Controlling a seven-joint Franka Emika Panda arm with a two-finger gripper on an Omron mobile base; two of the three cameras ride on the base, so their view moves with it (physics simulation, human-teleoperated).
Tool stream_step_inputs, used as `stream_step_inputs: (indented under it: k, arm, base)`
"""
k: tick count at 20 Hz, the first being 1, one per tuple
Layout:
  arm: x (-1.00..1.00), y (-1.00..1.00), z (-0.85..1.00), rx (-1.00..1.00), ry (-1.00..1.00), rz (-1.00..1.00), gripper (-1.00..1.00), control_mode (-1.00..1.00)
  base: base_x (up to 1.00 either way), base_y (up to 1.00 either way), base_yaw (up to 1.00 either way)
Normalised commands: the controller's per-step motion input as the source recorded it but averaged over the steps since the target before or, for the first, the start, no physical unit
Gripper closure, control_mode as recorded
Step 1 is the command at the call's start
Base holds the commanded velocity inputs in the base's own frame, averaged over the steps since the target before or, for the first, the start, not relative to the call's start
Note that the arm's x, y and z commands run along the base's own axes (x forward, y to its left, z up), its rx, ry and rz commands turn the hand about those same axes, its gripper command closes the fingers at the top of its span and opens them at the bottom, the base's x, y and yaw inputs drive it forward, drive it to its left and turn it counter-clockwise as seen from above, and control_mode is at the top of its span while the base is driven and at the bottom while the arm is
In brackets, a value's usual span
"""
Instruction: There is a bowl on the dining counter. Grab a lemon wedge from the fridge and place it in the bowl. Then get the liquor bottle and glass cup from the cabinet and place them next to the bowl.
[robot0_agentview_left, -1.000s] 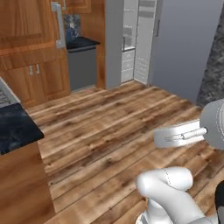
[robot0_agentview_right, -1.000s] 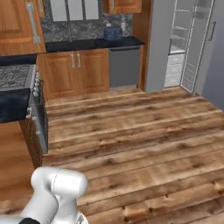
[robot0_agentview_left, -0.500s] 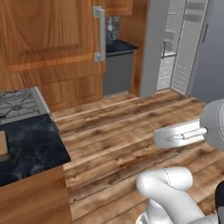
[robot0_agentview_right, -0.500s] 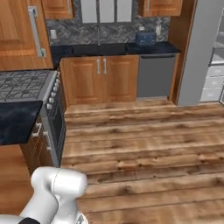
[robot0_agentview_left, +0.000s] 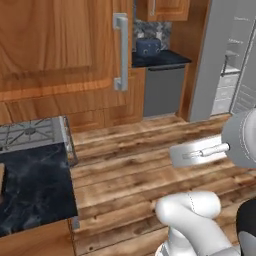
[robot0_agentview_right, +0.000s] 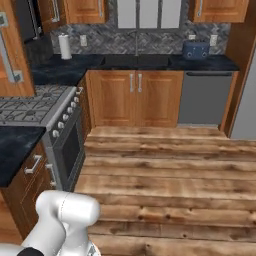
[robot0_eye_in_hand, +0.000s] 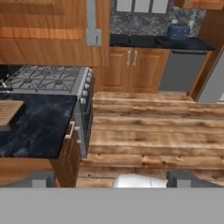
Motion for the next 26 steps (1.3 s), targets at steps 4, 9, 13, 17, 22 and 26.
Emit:
stream_step_inputs:
  k: [4, 9, 13, 17, 22, 26]
  arm:
    - [0.0, 0.0, 0.0, 0.0, 0.0, 0.0, -1.0, 1.0]
    - [0.0, 0.0, 0.0, 0.0, 0.0, 0.0, -1.0, 1.0]
    - [0.0, 0.0, 0.0, 0.0, 0.0, 0.0, -1.0, 1.0]
    - [0.0, 0.0, 0.0, 0.0, 0.0, 0.0, -1.0, 1.0]
    - [0.0, 0.0, 0.0, 0.0, 0.0, 0.0, -1.0, 1.0]
    - [0.0, 0.0, 0.0, 0.0, 0.0, 0.0, -1.0, 1.0]
  base:
    - [0.39, -1.0, 0.36]
    - [0.32, -1.0, 0.39]
    - [0.5, -0.86, 0.45]
    - [0.81, -0.43, 0.55]
    - [0.94, -0.18, 0.62]
    - [0.94, -0.13, 0.64]
